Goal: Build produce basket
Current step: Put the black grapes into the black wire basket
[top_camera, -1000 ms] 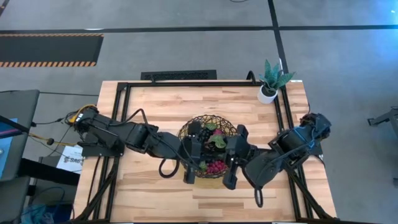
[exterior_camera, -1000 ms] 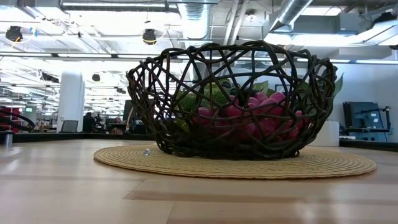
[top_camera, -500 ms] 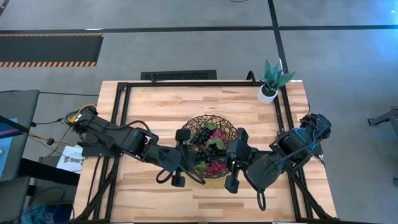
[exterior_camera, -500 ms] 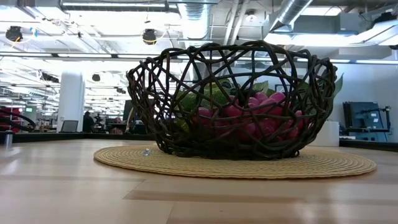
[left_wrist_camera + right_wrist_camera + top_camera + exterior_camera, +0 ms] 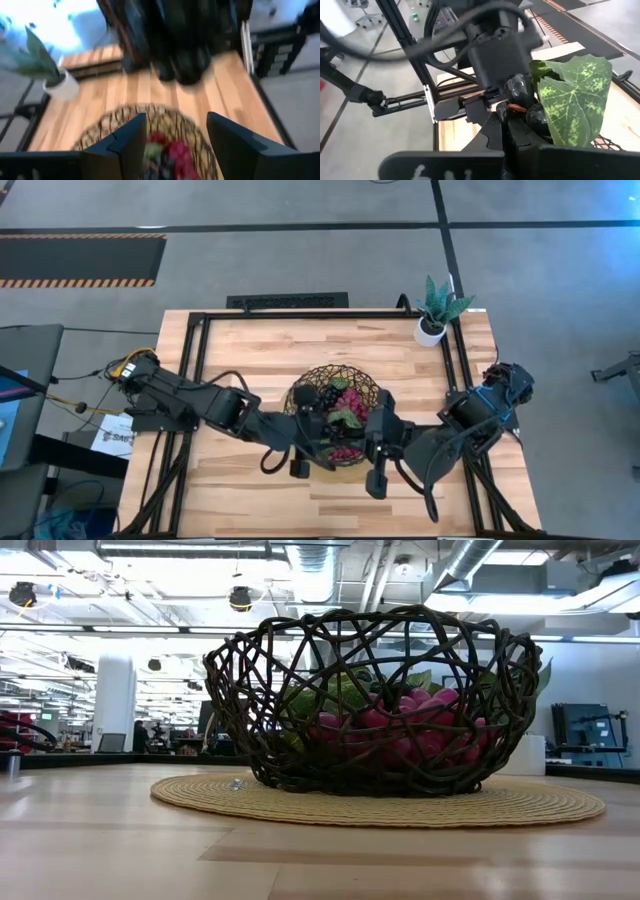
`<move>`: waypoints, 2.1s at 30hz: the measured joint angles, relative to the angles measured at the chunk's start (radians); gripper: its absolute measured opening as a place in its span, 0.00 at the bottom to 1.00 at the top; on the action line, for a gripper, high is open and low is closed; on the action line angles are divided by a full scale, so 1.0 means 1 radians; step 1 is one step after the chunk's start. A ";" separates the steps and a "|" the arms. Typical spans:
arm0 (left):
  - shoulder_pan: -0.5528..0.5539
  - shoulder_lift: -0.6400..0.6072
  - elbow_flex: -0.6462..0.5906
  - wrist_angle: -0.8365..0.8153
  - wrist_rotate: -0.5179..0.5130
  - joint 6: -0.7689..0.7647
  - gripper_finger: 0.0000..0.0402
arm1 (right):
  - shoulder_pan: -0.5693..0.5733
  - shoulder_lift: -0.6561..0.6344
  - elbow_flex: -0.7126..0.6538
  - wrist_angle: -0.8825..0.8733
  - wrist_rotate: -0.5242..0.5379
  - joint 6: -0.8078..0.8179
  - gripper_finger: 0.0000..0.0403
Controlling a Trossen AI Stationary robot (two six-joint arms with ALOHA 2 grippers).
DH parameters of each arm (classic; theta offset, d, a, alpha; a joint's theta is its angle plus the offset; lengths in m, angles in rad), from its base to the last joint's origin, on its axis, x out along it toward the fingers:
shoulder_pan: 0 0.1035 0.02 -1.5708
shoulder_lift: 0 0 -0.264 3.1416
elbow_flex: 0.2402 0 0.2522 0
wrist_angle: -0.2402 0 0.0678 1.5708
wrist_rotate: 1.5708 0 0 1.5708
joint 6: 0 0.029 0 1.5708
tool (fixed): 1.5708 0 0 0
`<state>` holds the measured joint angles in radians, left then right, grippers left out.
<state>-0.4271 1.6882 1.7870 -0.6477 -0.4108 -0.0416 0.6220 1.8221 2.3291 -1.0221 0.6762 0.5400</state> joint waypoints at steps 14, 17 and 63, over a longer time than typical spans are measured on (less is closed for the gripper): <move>0.000 -0.001 0.000 0.258 0.115 0.095 0.52 | 0.000 -0.002 0.002 0.020 -0.001 -0.018 0.00; 0.000 -0.001 0.000 0.259 0.115 0.100 0.52 | 0.000 -0.002 0.002 0.017 -0.001 -0.018 0.00; 0.023 -0.002 0.002 0.241 0.109 0.022 0.00 | -0.006 -0.001 0.000 0.159 -0.009 -0.160 0.43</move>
<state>-0.4046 1.6867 1.7885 -0.4069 -0.3016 -0.0193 0.6159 1.8214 2.3295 -0.8627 0.6674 0.3801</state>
